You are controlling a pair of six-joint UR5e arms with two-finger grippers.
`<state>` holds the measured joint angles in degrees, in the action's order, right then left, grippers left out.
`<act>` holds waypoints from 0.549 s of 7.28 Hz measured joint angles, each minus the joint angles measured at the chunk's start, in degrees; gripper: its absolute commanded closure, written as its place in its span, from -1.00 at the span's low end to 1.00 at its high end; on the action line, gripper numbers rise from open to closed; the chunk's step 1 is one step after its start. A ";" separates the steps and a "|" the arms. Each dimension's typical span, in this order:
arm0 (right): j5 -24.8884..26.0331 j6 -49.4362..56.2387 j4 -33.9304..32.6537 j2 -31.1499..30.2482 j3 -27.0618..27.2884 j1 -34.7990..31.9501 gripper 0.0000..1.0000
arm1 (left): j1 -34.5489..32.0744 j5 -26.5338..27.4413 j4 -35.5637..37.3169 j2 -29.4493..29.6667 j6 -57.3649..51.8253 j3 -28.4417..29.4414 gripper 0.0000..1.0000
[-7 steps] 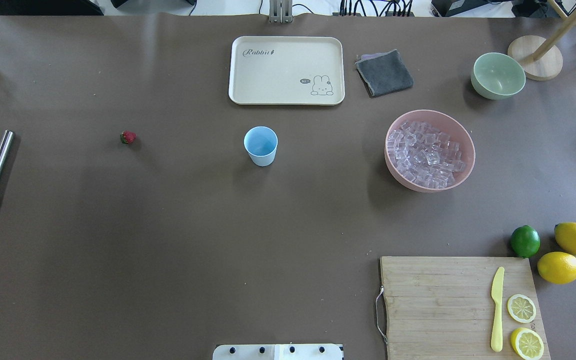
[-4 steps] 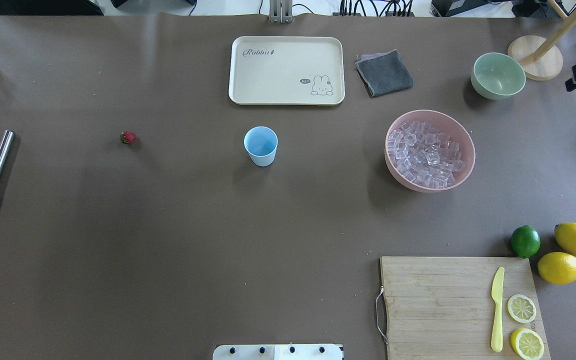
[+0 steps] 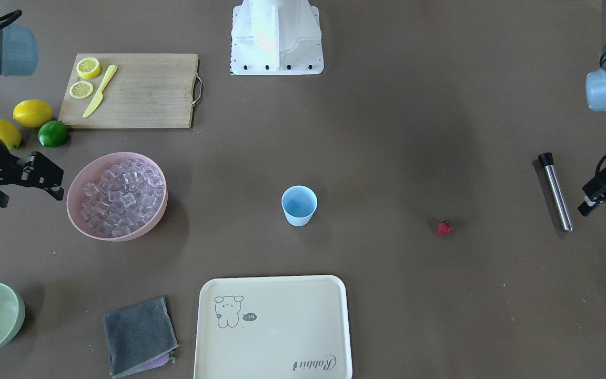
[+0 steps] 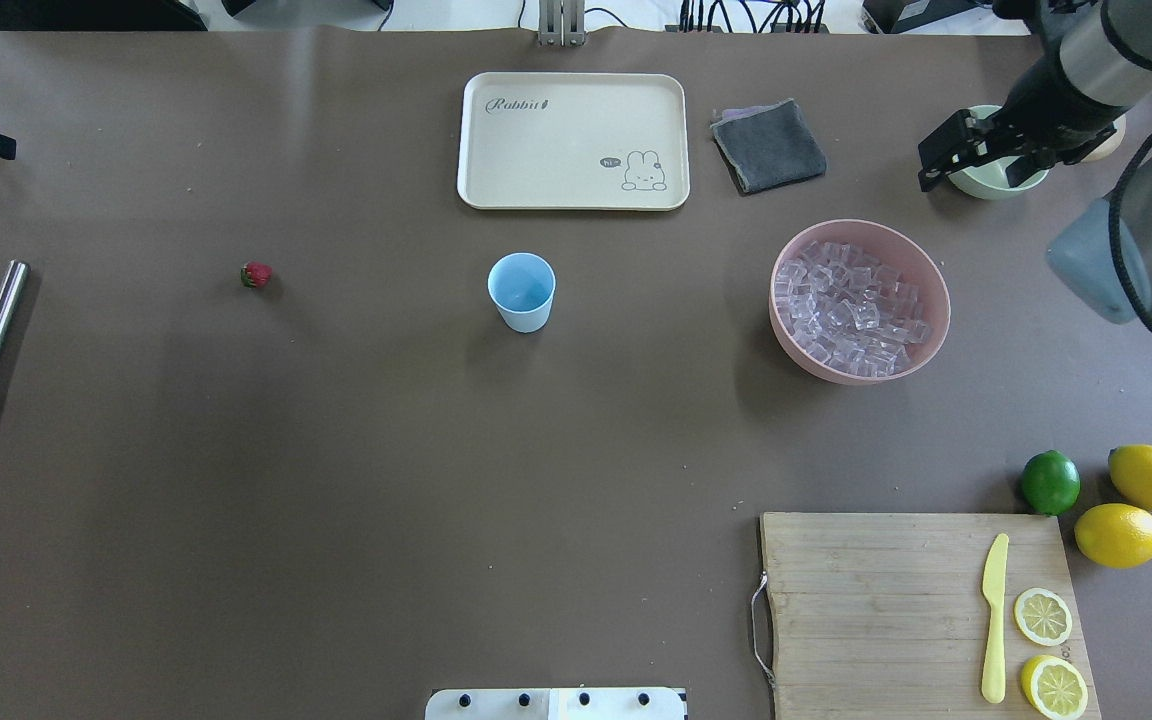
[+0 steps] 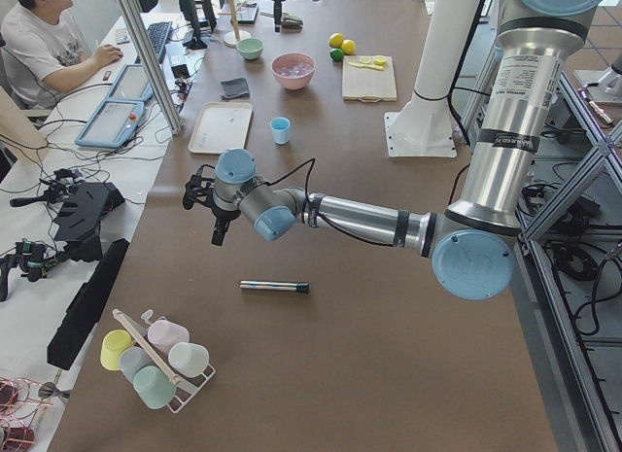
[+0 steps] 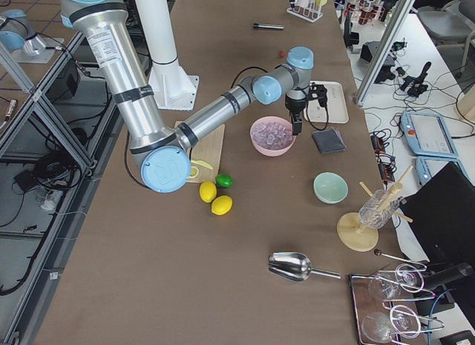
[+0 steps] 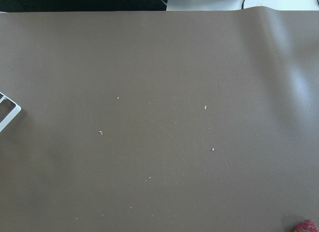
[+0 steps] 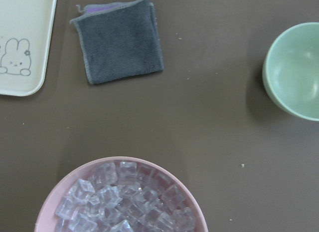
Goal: Mash ice and strawberries in cup
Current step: 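Move the right gripper down into the pink bowl of ice cubes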
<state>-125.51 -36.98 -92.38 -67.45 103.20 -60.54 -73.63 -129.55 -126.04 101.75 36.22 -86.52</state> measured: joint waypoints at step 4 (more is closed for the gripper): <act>8.12 -3.27 3.96 -0.94 -1.06 10.42 -0.91 | 0.33 0.00 0.01 0.28 -0.08 0.12 -0.94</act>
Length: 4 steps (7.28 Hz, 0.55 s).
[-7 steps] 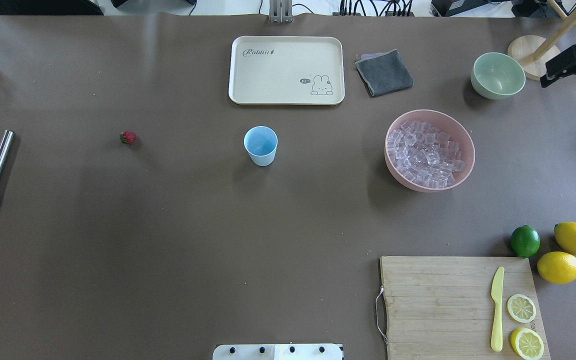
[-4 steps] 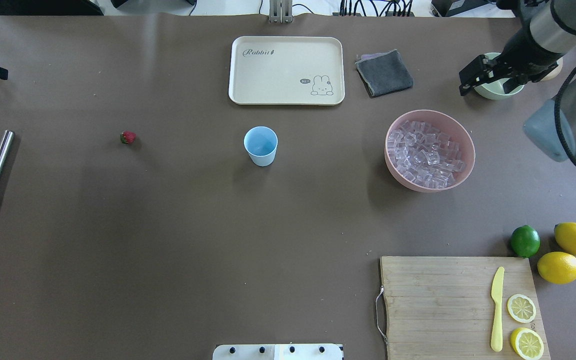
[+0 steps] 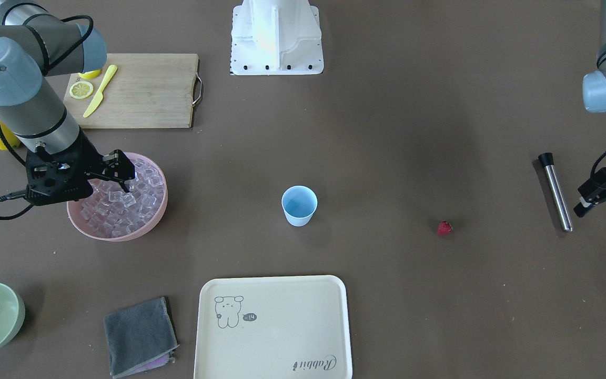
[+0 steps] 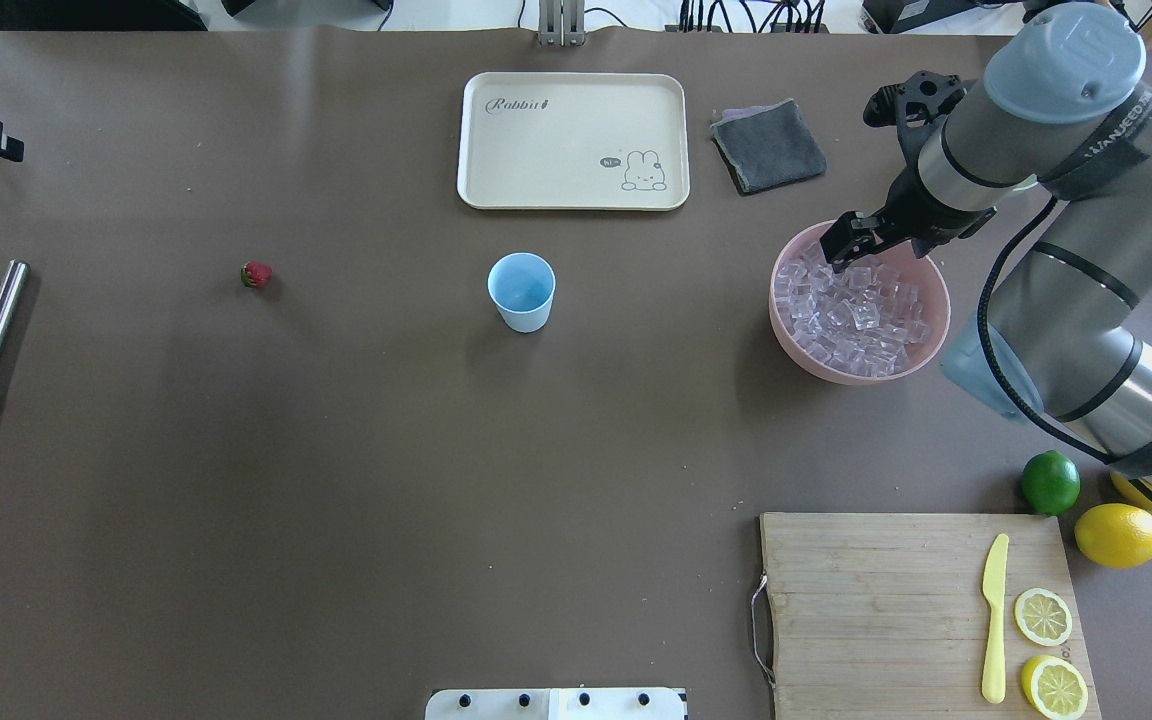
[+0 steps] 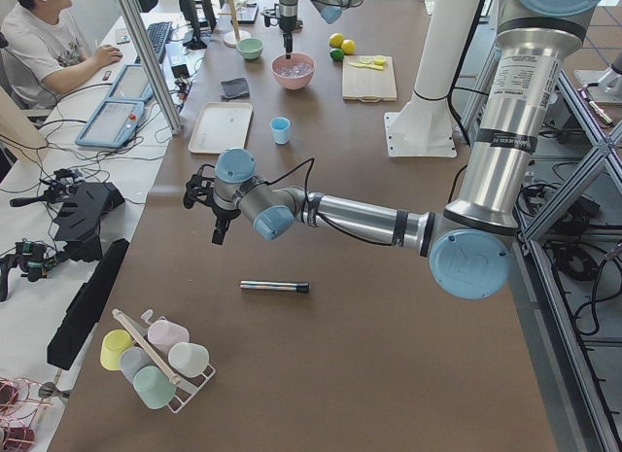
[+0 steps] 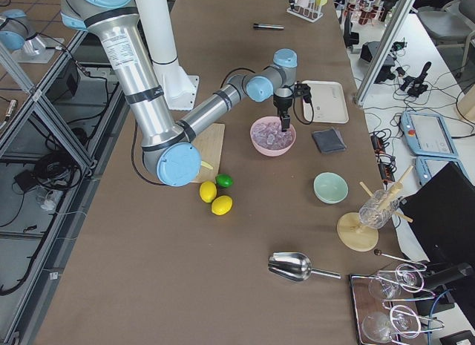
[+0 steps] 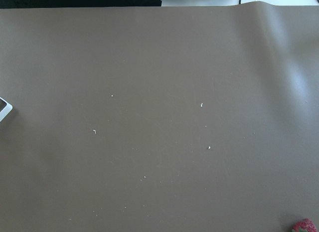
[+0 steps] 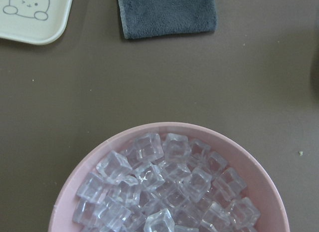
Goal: Mash ice and strawberries in cup
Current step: 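Move the right gripper down into the pink bowl of ice cubes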
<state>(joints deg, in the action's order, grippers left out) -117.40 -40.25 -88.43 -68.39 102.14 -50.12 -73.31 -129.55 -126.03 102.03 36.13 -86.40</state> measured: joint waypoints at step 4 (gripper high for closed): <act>1.11 -1.11 12.88 -2.41 -7.17 2.00 -0.92 | 0.00 0.00 0.02 0.21 0.04 -0.45 -0.94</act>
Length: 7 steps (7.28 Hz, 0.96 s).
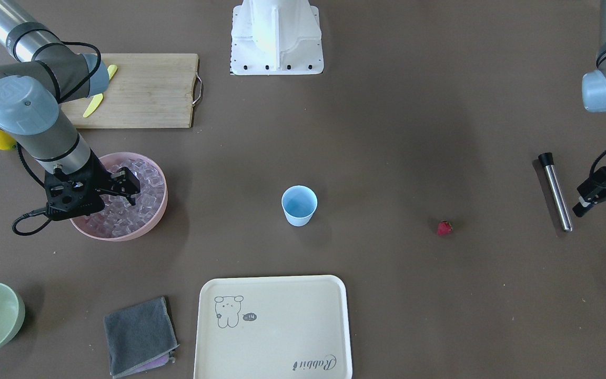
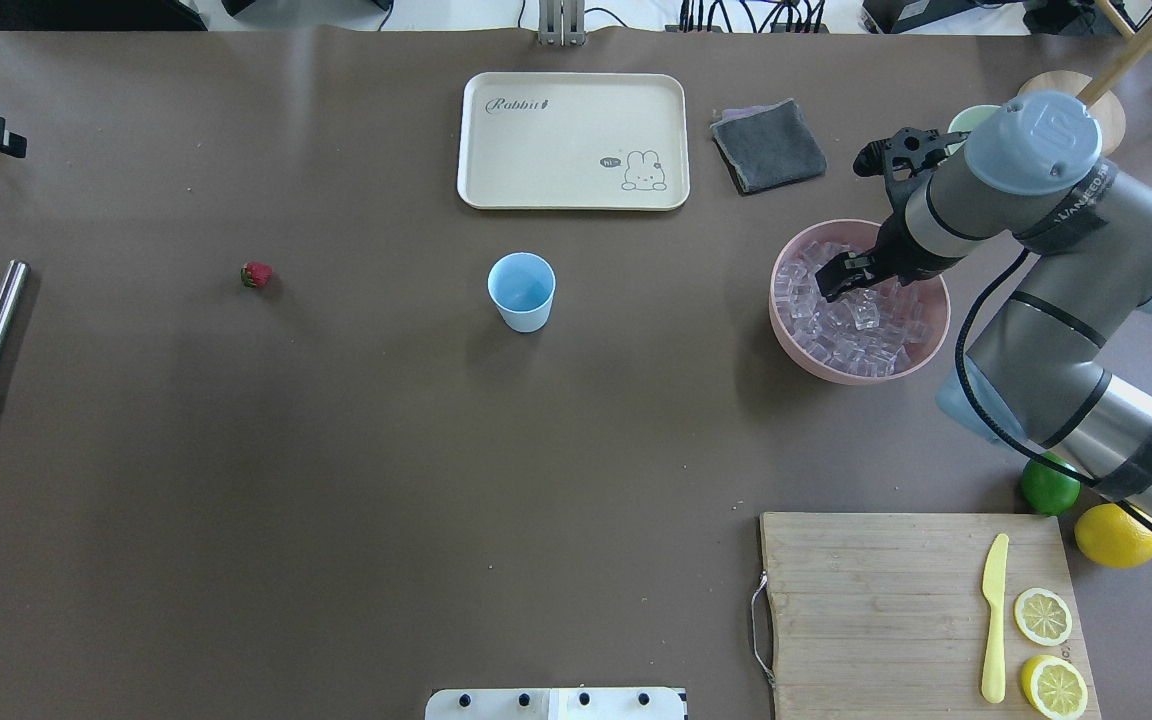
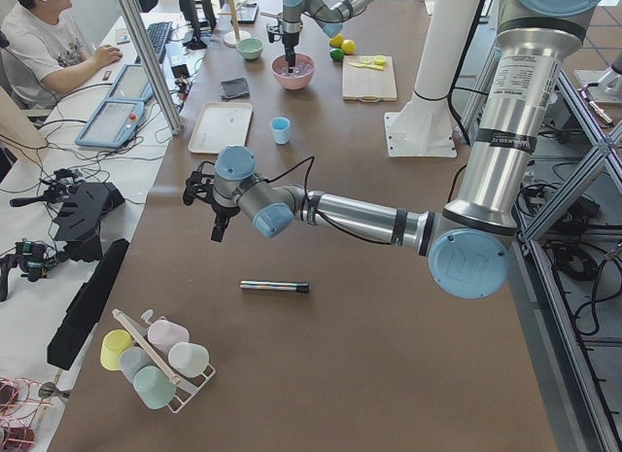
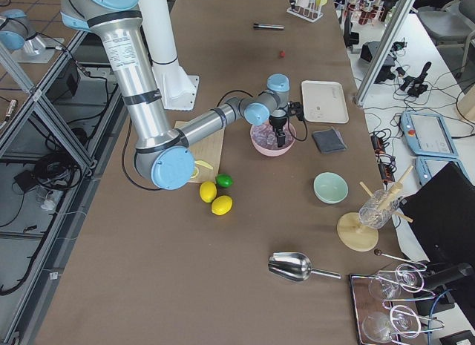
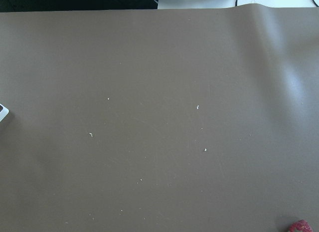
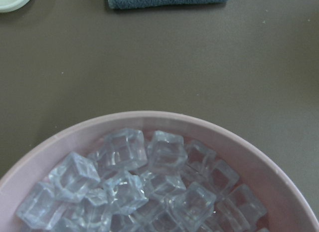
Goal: Mash ice and strawberries in cup
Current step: 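Move the right gripper down into the pink bowl of ice cubes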
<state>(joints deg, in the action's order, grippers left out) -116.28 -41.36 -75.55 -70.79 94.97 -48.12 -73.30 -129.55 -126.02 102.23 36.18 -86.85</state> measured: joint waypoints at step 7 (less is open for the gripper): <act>-0.36 -3.40 0.58 -3.11 2.84 1.57 -0.78 | 0.00 0.00 -0.01 0.27 0.05 0.19 -0.94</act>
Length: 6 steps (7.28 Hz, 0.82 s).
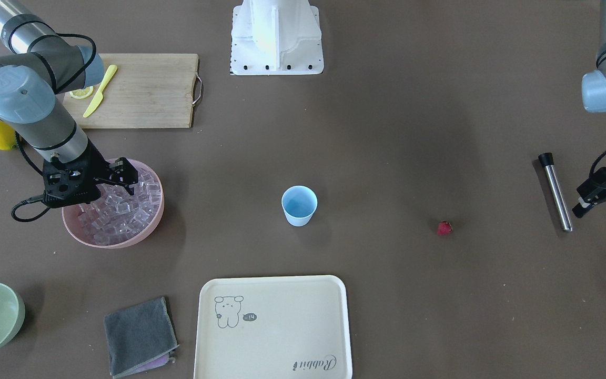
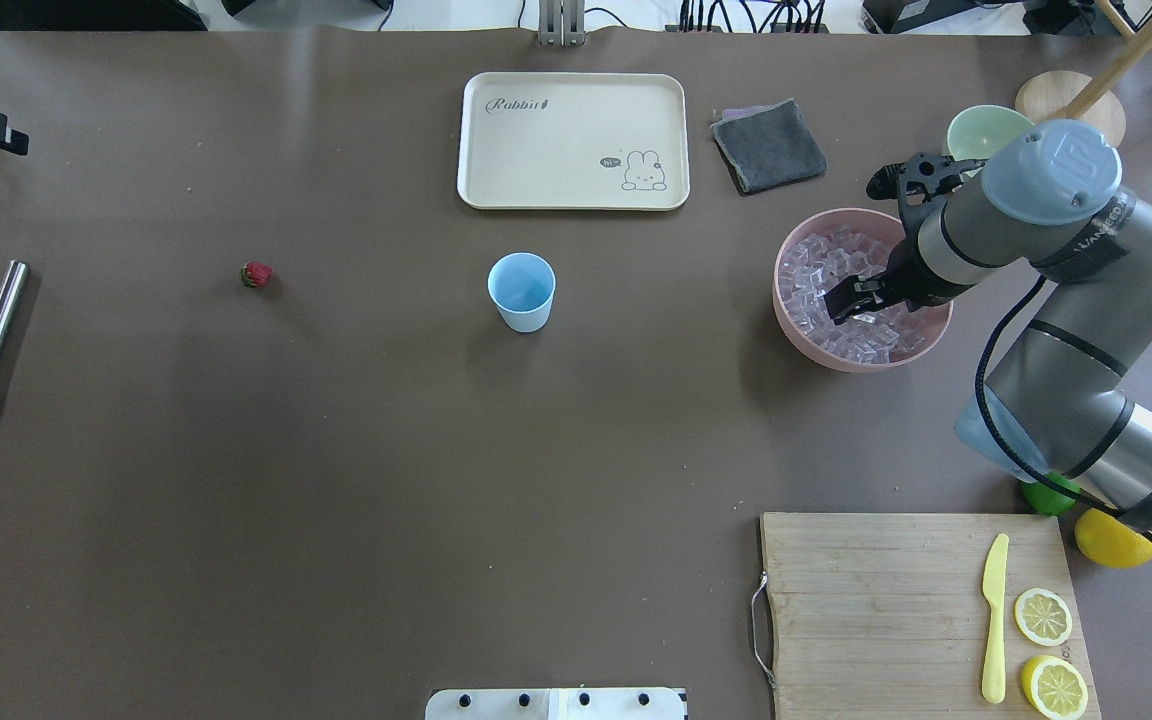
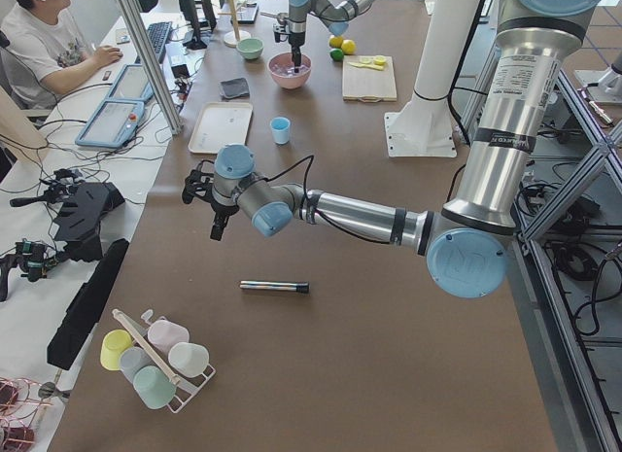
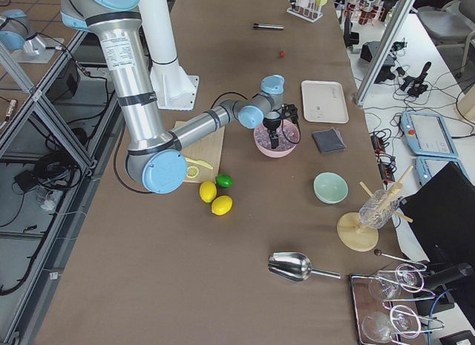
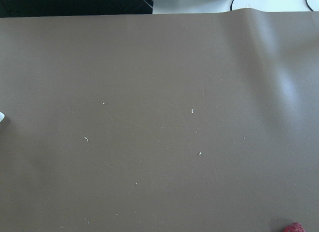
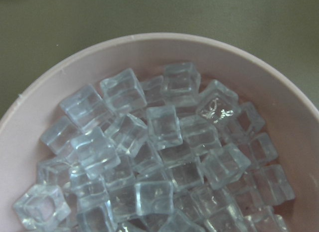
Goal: Mash ice and strawberries in cup
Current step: 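Move the right gripper down into the pink bowl of ice cubes, then close the right gripper on an ice cube in the pink bowl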
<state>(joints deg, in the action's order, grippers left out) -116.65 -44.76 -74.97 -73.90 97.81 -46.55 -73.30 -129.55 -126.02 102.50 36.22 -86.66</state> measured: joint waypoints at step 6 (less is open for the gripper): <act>-0.29 0.28 -0.27 0.18 -0.11 0.22 -0.37 | 0.00 0.00 -0.01 -0.04 0.03 0.14 -0.95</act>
<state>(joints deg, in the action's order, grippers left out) -116.93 -44.48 -75.24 -73.71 97.70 -46.33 -73.30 -129.55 -126.04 102.46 36.25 -86.52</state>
